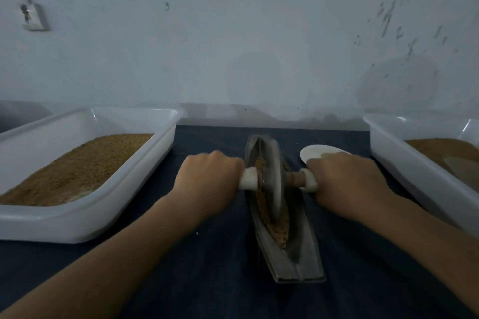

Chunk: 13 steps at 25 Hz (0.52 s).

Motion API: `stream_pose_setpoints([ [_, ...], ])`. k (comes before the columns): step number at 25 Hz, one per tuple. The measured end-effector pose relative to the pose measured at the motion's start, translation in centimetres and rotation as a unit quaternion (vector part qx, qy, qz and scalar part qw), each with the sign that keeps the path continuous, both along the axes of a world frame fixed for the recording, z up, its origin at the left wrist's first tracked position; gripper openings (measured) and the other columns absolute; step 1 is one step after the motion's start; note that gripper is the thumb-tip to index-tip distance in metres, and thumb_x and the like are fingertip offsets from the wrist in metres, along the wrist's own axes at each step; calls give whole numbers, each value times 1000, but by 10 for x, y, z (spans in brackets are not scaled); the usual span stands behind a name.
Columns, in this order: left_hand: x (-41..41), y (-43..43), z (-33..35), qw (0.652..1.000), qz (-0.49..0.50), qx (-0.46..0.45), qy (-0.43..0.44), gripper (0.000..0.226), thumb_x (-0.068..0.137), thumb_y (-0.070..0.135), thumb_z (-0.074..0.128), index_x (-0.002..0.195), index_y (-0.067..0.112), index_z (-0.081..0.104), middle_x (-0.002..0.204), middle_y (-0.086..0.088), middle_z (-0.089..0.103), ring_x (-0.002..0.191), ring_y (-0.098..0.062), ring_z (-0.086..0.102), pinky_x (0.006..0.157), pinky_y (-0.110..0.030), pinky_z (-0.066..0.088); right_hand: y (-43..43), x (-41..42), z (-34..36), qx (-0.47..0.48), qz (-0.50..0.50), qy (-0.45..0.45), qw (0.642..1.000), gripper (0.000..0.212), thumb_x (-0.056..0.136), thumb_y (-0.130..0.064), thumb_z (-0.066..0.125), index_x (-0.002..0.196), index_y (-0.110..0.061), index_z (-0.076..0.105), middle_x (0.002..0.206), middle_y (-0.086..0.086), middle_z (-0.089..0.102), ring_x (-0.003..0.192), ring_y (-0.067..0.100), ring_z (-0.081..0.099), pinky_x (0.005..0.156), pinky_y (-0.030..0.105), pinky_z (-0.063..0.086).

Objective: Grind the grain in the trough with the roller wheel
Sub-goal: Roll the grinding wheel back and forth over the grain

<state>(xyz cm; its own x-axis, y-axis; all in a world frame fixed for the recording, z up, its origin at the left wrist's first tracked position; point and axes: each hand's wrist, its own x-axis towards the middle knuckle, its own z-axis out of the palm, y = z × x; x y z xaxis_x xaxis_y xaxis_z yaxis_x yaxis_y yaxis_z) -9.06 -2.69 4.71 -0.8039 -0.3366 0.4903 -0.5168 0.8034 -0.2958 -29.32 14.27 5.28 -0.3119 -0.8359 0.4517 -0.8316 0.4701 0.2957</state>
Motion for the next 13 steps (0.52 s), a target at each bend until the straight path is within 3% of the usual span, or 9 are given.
stream_pose_setpoints([
  [2,16,9,2,999,-18,-35,2,49,63,39,80,69,35,31,55,13,16,43,-6,11,45,-21,6,22,6,-5,-7,26,27,999,23,70,-45,59,66,-35,40,63,-11,46,49,8,27,45,21,12],
  [3,15,9,2,999,-11,-31,-5,48,64,39,79,68,35,32,55,13,18,43,-6,12,45,-21,6,25,7,-5,-16,37,26,999,22,67,-44,60,63,-35,41,60,-11,45,48,6,23,46,20,11],
  [5,2,2,-2,1000,11,13,-9,26,76,38,70,73,33,44,60,12,28,46,-9,25,45,-24,20,9,6,-2,-8,18,15,1000,22,68,-39,63,63,-31,44,60,-10,44,48,7,25,46,20,16],
  [7,-23,-17,8,997,41,63,-11,5,85,35,61,88,31,59,71,8,42,60,-16,42,55,-33,35,-23,0,9,9,-18,-44,999,24,79,-38,64,70,-29,44,71,-9,49,58,14,42,51,27,28],
  [10,-42,-33,20,993,67,95,-18,11,88,35,60,96,28,61,79,4,49,69,-20,49,62,-36,39,-51,-6,19,15,-31,-62,997,18,85,-37,66,81,-31,50,81,-4,55,70,21,48,60,31,35],
  [13,-18,-13,5,998,43,39,6,19,85,36,64,82,31,46,66,8,34,54,-15,34,52,-31,29,-23,0,5,2,-13,-29,999,26,84,-35,65,76,-30,41,72,-8,45,63,18,45,50,28,26],
])
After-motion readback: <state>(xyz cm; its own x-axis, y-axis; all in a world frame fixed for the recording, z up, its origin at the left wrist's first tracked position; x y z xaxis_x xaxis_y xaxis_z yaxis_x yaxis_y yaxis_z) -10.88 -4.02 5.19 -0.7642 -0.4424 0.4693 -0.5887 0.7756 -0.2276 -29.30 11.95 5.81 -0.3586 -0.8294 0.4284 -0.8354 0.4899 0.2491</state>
